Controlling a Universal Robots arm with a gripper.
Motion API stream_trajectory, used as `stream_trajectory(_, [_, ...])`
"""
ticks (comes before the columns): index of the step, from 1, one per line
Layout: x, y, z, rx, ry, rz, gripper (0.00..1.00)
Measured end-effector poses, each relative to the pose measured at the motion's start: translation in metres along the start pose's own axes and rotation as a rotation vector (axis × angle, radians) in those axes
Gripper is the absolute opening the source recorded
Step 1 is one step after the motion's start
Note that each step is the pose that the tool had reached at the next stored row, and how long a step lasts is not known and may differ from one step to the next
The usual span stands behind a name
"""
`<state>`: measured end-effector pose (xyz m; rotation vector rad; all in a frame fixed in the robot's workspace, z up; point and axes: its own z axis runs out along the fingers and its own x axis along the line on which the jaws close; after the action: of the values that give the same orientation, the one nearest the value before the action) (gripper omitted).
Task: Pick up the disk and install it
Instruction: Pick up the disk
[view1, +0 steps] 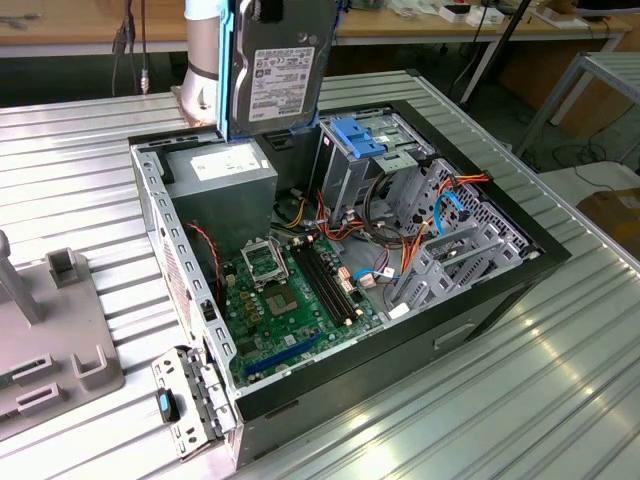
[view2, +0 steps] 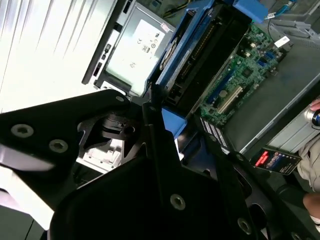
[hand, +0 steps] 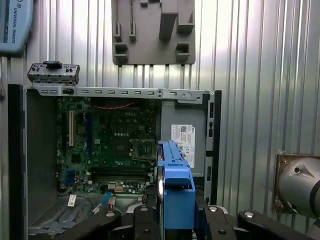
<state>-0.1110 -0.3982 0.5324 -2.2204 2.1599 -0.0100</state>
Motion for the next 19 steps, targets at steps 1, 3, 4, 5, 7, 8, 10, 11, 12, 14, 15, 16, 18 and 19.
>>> stream_trajectory(1, [0.0124, 0.0009, -0.0001, -0.0001, 0.0001, 0.0, 0.37])
stream_trajectory(3, [0.031, 0.0022, -0.0002, 0.0, 0.0, 0.0, 0.37])
stream_trajectory(4, [0.0358, 0.0025, -0.0002, -0.0001, 0.0001, 0.0, 0.37])
stream_trajectory(5, [0.0394, 0.0027, -0.0002, -0.0001, 0.0001, 0.0, 0.37])
stream_trajectory(7, [0.0554, 0.0037, -0.0001, 0.0, 0.0, 0.0, 0.37])
stream_trajectory(8, [0.0613, 0.004, -0.0002, -0.0001, 0.0002, 0.0, 0.37])
stream_trajectory(10, [0.074, 0.0047, -0.0001, -0.0001, 0.0001, 0.0, 0.37])
stream_trajectory(11, [0.0785, 0.0049, 0.0, 0.0, 0.0, 0.0, 0.37])
stream_trajectory(12, [0.0828, 0.0051, 0.0, 0.0, 0.0001, 0.0, 0.37])
stream_trajectory(14, [0.0903, 0.0054, 0.0, -0.0001, 0.0001, 0.0, 0.37])
stream_trajectory(15, [0.0933, 0.0056, 0.0, 0.0, 0.0, 0.0, 0.37])
stream_trajectory(16, [0.0955, 0.0057, 0.0, 0.0, 0.0, 0.0, 0.37])
stream_trajectory(18, [0.0985, 0.0058, -0.0001, -0.0001, 0.0002, 0.0, 0.37])
stream_trajectory(19, [0.0999, 0.0058, 0.0, -0.0001, 0.0001, 0.0, 0.37])
